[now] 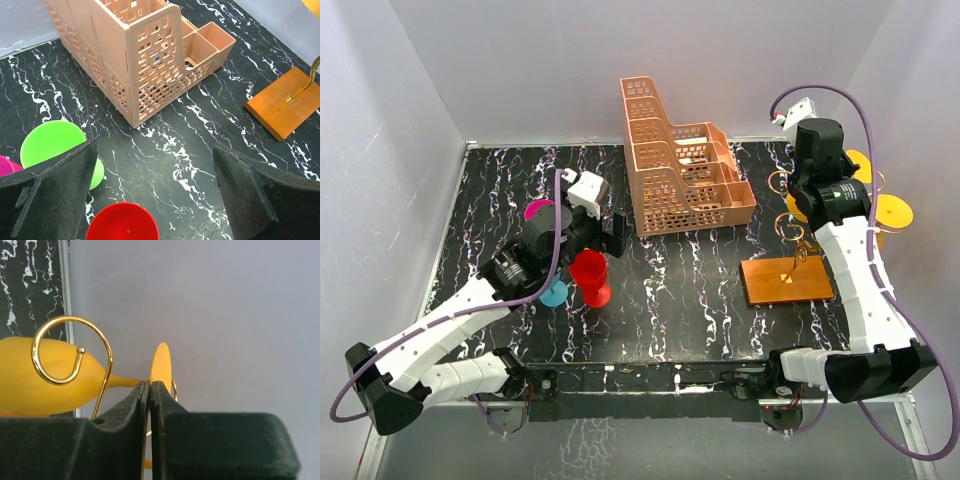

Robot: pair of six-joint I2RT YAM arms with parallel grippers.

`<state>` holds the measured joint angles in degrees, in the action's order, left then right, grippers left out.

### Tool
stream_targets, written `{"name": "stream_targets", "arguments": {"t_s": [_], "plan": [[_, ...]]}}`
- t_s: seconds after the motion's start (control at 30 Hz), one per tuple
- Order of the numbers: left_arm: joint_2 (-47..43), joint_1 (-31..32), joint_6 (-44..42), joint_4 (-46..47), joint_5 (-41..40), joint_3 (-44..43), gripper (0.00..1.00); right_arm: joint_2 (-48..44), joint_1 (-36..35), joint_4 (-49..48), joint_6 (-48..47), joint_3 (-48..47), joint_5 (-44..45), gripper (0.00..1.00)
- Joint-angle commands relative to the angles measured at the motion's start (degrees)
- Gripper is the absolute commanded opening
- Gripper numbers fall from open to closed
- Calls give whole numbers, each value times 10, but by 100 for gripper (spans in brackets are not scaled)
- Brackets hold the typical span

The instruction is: Take the wine glass off the wine glass rack

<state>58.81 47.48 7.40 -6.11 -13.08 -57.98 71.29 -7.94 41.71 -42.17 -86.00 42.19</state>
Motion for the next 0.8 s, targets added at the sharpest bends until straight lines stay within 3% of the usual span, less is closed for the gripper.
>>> {"name": "stream_targets", "arguments": {"t_s": [0.0,0.33,0.77], "plan": [[3,3,-11,2,-8,-11,97,13,-5,-43,21,-30,-33,8],[-2,3,-25,25,-25,10,97,43,-6,-158,-7,-12,-4,8],[-9,3,-32,58,3,36,97,74,-12,-220,30,-62,-81,8]]}}
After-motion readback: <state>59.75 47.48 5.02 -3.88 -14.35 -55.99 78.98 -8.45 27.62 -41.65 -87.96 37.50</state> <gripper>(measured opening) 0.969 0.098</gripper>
